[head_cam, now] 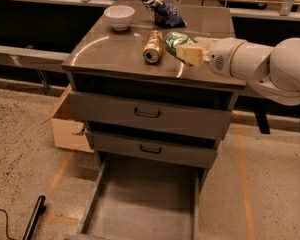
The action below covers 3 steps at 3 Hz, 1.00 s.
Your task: Place green can into bottom drawer
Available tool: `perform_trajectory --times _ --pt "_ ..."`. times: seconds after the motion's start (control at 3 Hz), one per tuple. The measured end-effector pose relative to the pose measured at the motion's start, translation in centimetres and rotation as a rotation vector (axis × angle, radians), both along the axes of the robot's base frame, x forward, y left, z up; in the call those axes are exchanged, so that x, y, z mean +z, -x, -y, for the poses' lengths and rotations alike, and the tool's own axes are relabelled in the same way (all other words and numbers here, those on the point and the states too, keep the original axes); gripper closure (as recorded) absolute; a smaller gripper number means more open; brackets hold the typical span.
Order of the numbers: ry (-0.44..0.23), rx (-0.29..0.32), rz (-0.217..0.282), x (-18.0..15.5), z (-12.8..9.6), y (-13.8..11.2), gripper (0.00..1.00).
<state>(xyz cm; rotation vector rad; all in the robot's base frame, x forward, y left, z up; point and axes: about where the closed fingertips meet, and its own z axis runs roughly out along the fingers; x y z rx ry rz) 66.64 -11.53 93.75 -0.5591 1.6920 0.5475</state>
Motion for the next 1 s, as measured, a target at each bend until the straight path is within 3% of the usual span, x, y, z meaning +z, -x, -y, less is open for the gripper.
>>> perform_trajectory --times 0.33,1.0 --pt "-0.043 0.063 -0.024 0.0 -1.2 1.9 1.0" --pt "-0.184 0.232 -0.121 -0.5 -6.3 10.0 1.0"
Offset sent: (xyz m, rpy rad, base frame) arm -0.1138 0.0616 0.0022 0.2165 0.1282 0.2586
